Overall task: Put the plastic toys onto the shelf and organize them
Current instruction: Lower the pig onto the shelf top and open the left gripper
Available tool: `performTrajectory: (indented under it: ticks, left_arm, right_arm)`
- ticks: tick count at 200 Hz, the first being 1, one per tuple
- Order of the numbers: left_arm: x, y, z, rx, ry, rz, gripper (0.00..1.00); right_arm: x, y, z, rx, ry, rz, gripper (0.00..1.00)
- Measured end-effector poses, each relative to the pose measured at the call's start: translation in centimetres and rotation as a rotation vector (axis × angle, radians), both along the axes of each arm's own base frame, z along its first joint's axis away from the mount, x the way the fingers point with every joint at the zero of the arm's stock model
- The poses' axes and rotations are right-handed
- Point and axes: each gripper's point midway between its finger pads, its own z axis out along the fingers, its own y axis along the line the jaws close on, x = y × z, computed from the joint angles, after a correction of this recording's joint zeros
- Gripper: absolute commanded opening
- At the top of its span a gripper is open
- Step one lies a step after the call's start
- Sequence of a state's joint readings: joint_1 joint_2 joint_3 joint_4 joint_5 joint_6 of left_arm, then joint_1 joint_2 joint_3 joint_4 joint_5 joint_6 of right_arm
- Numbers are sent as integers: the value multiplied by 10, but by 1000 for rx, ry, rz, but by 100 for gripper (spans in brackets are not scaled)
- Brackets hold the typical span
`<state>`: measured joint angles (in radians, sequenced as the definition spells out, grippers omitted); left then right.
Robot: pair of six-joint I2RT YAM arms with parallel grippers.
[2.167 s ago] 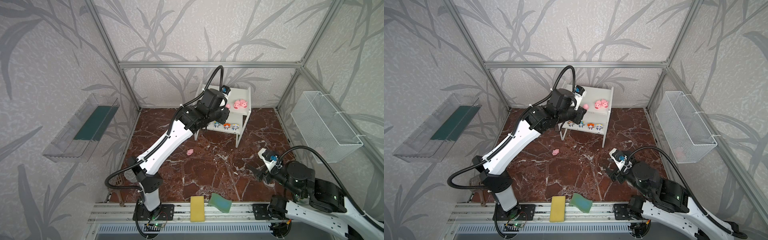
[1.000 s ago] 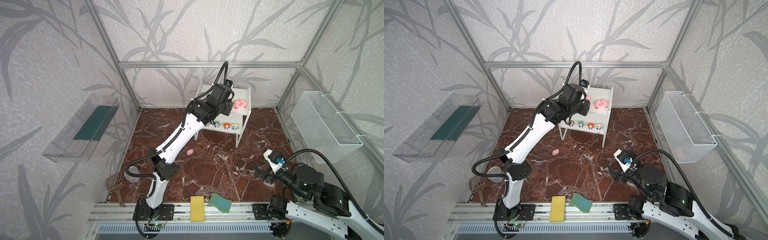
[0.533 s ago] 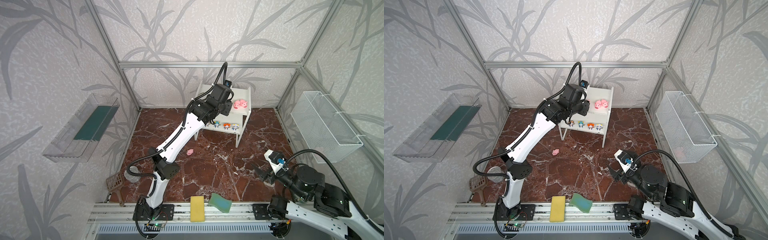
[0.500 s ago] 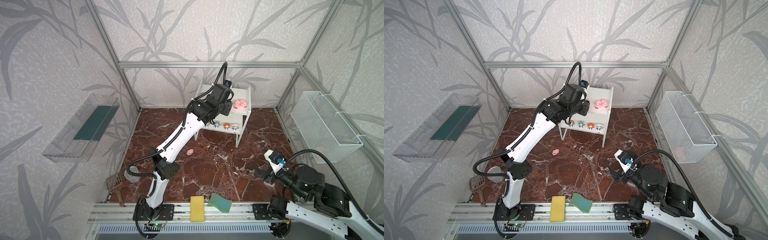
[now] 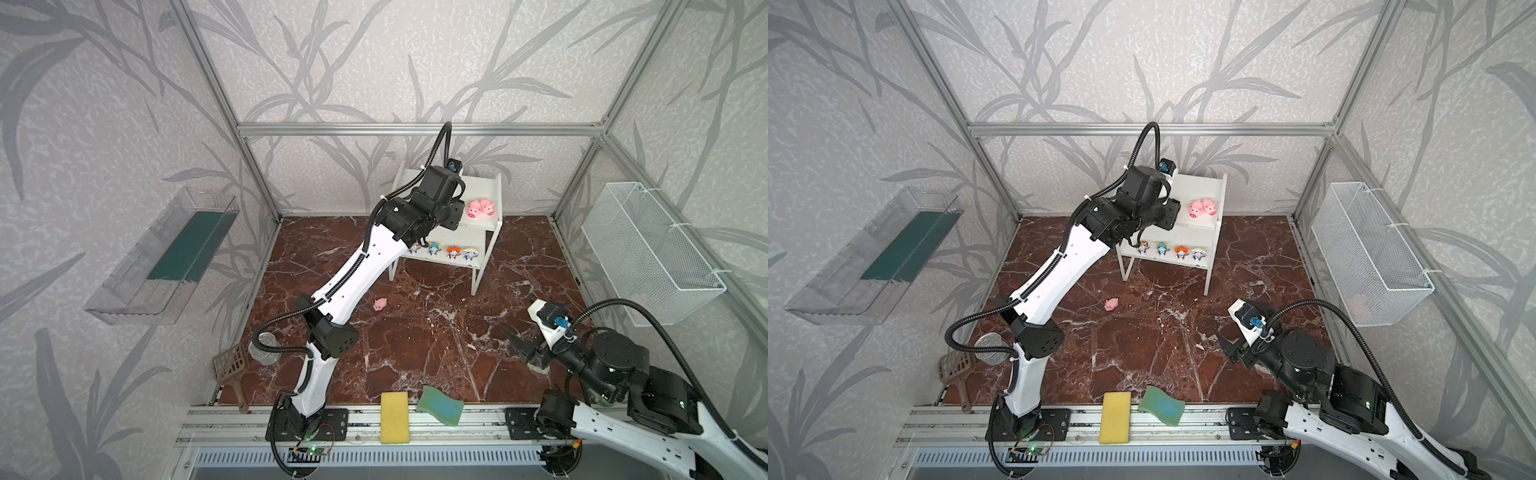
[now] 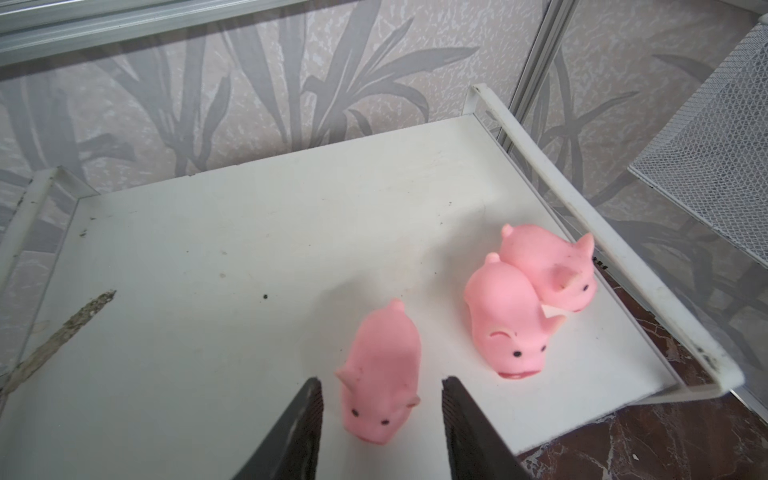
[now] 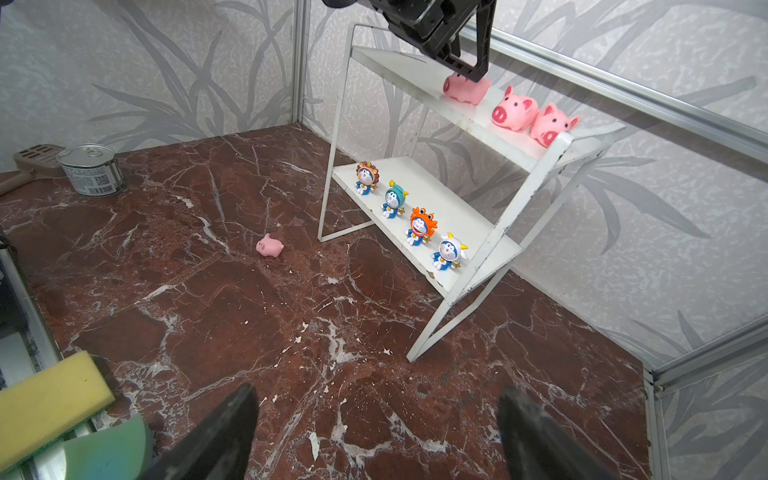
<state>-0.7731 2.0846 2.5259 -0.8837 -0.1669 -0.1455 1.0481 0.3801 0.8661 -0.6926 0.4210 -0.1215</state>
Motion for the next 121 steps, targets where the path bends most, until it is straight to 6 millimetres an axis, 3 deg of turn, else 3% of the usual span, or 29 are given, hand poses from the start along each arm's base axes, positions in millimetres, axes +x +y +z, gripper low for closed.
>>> performTrajectory:
  ticks: [50, 88, 121]
  left_arm:
    - [2, 10, 8, 14, -27, 20, 59]
    - [6, 25, 17, 33, -55, 59, 57]
    - [14, 39, 13, 52, -52, 95, 57]
  right_arm:
    - [0, 0, 0, -1, 0, 0, 90]
    - [0, 0, 0, -1, 1, 2, 90]
    - [0, 1, -1, -3, 2, 2, 90]
